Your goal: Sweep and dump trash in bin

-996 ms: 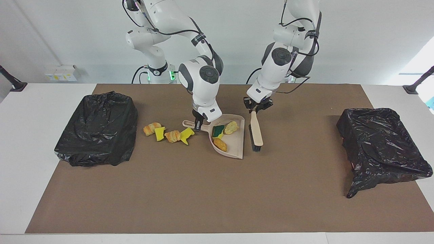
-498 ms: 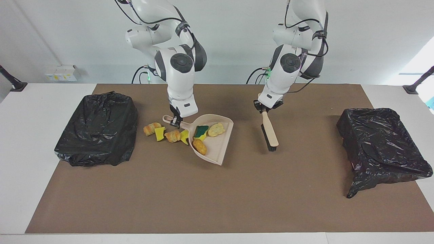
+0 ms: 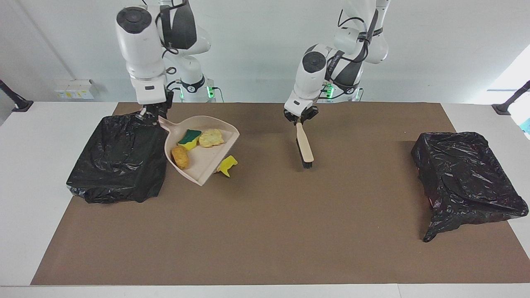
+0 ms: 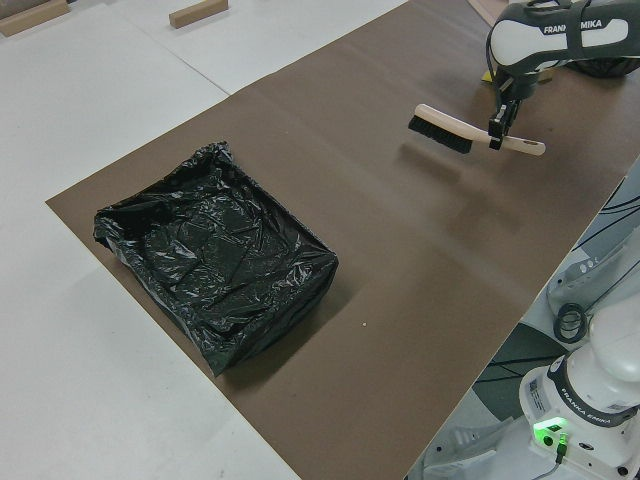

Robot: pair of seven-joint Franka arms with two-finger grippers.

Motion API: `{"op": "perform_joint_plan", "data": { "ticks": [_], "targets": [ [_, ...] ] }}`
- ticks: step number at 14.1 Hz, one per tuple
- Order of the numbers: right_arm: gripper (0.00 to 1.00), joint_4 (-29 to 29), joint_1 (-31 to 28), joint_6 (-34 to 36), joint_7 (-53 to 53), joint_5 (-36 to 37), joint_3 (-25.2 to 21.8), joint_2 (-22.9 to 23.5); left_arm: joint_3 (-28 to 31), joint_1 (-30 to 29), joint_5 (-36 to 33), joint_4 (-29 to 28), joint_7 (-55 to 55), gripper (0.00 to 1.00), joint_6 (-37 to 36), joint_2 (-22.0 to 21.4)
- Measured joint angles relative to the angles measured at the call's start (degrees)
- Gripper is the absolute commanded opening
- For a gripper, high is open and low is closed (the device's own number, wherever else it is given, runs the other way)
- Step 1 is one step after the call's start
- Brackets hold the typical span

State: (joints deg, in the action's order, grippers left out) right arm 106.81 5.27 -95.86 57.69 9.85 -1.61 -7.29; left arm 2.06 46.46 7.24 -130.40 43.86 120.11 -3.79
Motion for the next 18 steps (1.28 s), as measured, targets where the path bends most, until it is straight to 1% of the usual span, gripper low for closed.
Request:
{"op": "perform_joint_plan", "data": {
  "ticks": [1, 3, 5, 7, 8, 9, 11, 13, 16, 18],
  "targets": [
    [0.00, 0.07, -3.34, 0.90, 4.06, 0.56, -0.05, -1.03, -0.05, 2.99, 0.00, -0.95, 2.83, 0.00, 1.46, 0.00],
    [0.00, 0.16, -10.83, 0.65, 13.37, 1.09, -0.20, -1.65, -0.25, 8.18, -0.01, -2.77, 6.78, 0.00, 3.83, -0.01],
    [0.00, 0.39, -18.25, -1.98, 22.27, 3.13, -0.37, -1.58, -0.31, 10.79, 0.00, -4.41, 7.71, 0.00, 5.66, -0.02],
    [0.00, 0.64, -23.88, -5.47, 29.09, 6.58, -0.47, -1.57, -0.26, 11.63, 0.10, -5.99, 7.80, 0.00, 7.58, -0.03],
    [0.00, 0.70, -25.61, -6.94, 31.28, 9.02, -0.50, -1.57, -0.22, 11.65, 0.42, -6.55, 7.80, 0.43, 8.02, -0.05],
    [0.00, 0.75, -26.70, -7.91, 32.37, 11.76, -0.51, -1.58, -0.08, 11.64, 0.76, -6.68, 7.80, 0.99, 8.20, -0.15],
    [0.00, 1.34, -27.72, -9.10, 32.76, 16.50, -0.56, -1.59, 0.50, 11.53, 1.02, -6.67, 7.82, 1.00, 8.14, -0.21],
    [0.00, 3.55, -28.16, -10.81, 32.78, 19.74, -0.54, -1.57, 1.11, 9.99, 1.06, -6.01, 7.93, 1.00, 7.37, -0.28],
    [0.00, 6.26, -27.49, -12.58, 33.19, 26.04, -0.21, -1.58, 1.62, 2.85, 0.91, -2.86, 7.66, 1.00, 5.68, -0.07],
    [0.00, 7.77, -25.68, -12.58, 34.13, 29.32, 0.08, -1.95, 1.83, -2.19, 0.54, 0.56, 6.63, 1.00, 4.85, 1.30]
  ]
}}
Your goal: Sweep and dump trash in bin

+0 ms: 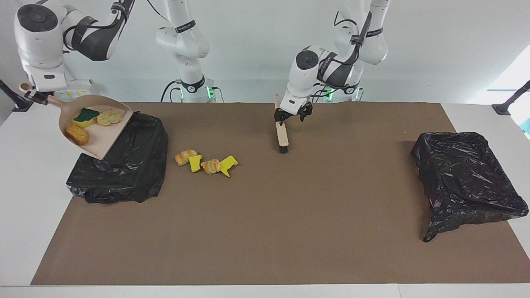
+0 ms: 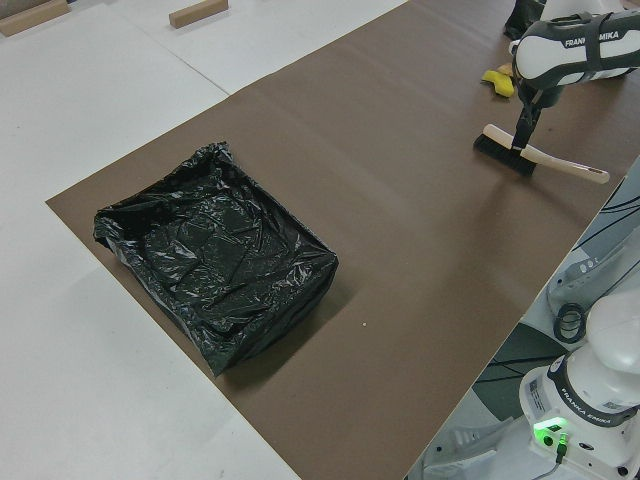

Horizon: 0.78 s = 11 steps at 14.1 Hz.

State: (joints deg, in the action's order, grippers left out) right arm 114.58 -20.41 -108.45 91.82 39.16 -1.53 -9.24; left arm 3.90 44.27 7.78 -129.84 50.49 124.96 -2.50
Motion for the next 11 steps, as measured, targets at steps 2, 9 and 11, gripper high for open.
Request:
{"op": "perform_joint_plan", "data": {
  "ticks": [2, 9, 11],
  "targets": [
    [0.00, 1.96, 2.51, 0.00, 0.05, 3.68, 0.21, -0.68, 0.11, -4.67, -0.16, 4.83, -3.45, 1.00, -1.59, 2.08],
    [0.00, 5.38, 4.42, -1.86, -1.34, 10.20, 0.35, -1.45, 0.43, -21.44, -0.26, 21.40, -27.70, 1.00, -13.83, 3.35],
    [0.00, 5.41, 4.74, -1.86, -2.22, 11.06, 0.45, -1.47, 0.47, -25.03, -0.29, 25.51, -33.60, 1.00, -18.69, 3.30]
  ]
}}
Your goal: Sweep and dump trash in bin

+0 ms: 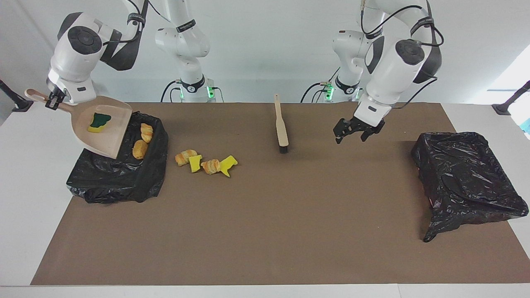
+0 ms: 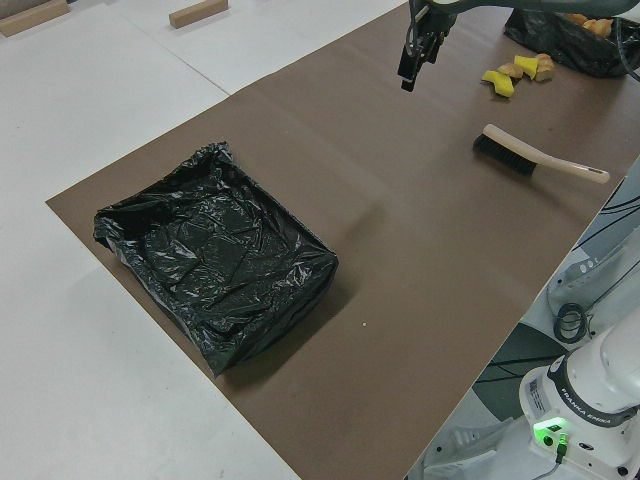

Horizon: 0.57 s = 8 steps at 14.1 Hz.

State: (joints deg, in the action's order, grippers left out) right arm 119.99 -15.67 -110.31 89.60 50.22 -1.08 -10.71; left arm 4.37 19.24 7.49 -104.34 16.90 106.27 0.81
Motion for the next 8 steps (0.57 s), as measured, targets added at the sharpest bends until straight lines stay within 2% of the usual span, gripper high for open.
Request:
{"op": "perform_joint_plan", "data": {
  "ticks": [5, 8],
  "targets": [
    [0.00, 0.00, 5.58, 4.11, -4.47, 4.69, 0.21, -0.17, 0.04, -8.11, -2.38, 8.32, -15.98, 1.00, -12.20, -0.15],
    [0.00, 0.00, 5.75, 4.59, -4.84, 5.66, 0.24, -0.29, 0.23, -12.55, -2.75, 11.14, -21.23, 1.00, -15.37, -0.69]
  ]
}}
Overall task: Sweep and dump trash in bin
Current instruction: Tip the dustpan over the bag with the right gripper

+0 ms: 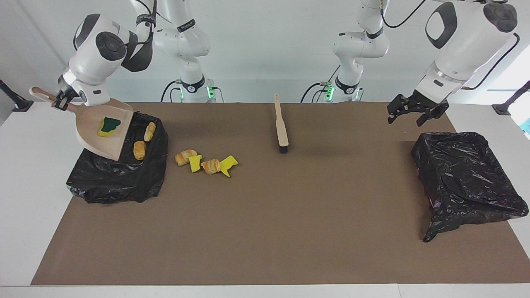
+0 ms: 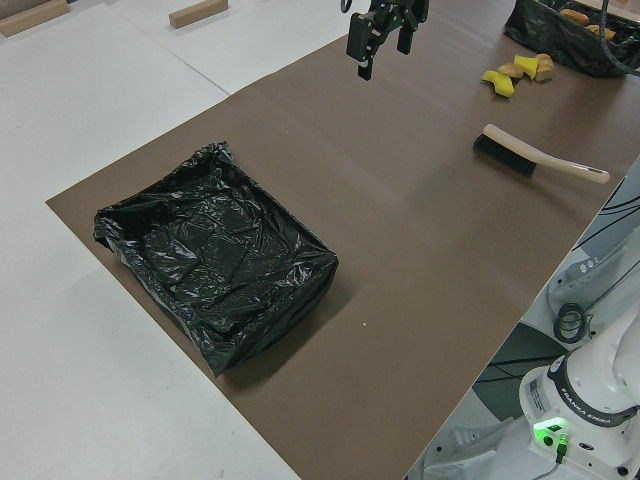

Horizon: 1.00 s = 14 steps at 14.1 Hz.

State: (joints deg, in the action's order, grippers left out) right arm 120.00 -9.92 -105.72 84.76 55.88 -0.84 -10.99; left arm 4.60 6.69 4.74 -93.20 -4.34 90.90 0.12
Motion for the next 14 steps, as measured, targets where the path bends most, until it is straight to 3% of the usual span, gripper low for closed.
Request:
{"op": "perform_joint_plan", "data": {
  "ticks": [12, 14],
  "targets": [
    [0.00, 0.16, 5.00, 5.44, -2.84, 5.29, 1.18, -0.57, -0.06, -3.67, -0.80, 1.35, -0.26, 1.00, -0.60, -2.36],
    [0.00, 0.26, 5.24, 6.49, -3.16, 5.89, 3.11, -0.55, -0.34, -3.67, -1.31, 1.35, -0.26, 1.00, -0.71, -2.35]
  ]
}}
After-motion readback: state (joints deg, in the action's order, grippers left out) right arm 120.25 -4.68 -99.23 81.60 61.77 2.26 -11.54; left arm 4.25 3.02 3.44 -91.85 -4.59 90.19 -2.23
